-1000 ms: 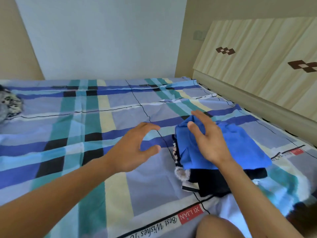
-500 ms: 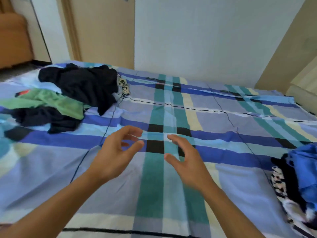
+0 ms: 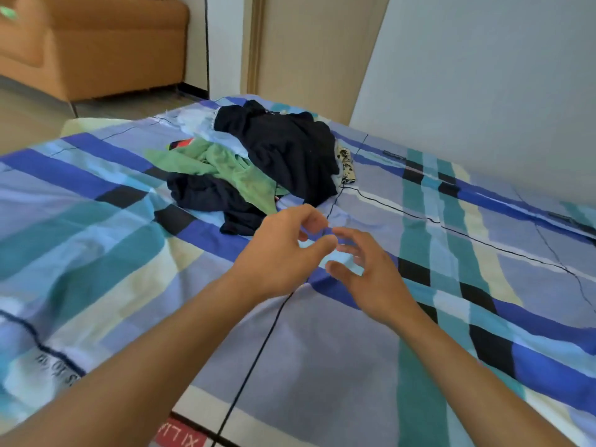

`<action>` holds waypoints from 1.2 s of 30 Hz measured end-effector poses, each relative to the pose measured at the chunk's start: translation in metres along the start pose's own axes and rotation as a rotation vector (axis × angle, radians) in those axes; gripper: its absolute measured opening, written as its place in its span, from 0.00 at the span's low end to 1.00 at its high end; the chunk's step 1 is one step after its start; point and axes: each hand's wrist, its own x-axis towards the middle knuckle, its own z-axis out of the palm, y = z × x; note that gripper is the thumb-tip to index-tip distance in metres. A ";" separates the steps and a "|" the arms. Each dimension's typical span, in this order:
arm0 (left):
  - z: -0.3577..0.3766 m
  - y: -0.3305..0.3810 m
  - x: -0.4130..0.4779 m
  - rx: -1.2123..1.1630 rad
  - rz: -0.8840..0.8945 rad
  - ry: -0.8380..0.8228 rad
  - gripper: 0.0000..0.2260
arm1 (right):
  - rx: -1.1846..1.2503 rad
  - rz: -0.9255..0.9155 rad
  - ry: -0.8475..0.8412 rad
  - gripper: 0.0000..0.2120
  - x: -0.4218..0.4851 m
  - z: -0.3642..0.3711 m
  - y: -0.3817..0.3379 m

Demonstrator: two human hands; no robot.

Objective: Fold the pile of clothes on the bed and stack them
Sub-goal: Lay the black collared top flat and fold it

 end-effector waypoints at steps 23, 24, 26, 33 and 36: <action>-0.017 -0.047 0.039 -0.049 -0.416 0.174 0.13 | -0.326 0.072 -0.011 0.25 0.224 0.074 0.037; -0.018 -0.047 0.040 -0.056 -0.428 0.172 0.13 | -0.244 0.064 0.069 0.20 0.220 0.071 0.035; -0.019 -0.050 0.041 -0.080 -0.445 0.165 0.12 | -0.096 0.077 0.167 0.12 0.209 0.060 0.029; -0.014 -0.047 0.039 -0.208 -0.535 0.082 0.24 | 0.073 0.155 0.199 0.17 0.147 0.002 -0.016; -0.012 -0.048 0.038 -0.235 -0.565 0.076 0.30 | -0.008 0.130 0.111 0.17 0.104 -0.022 -0.031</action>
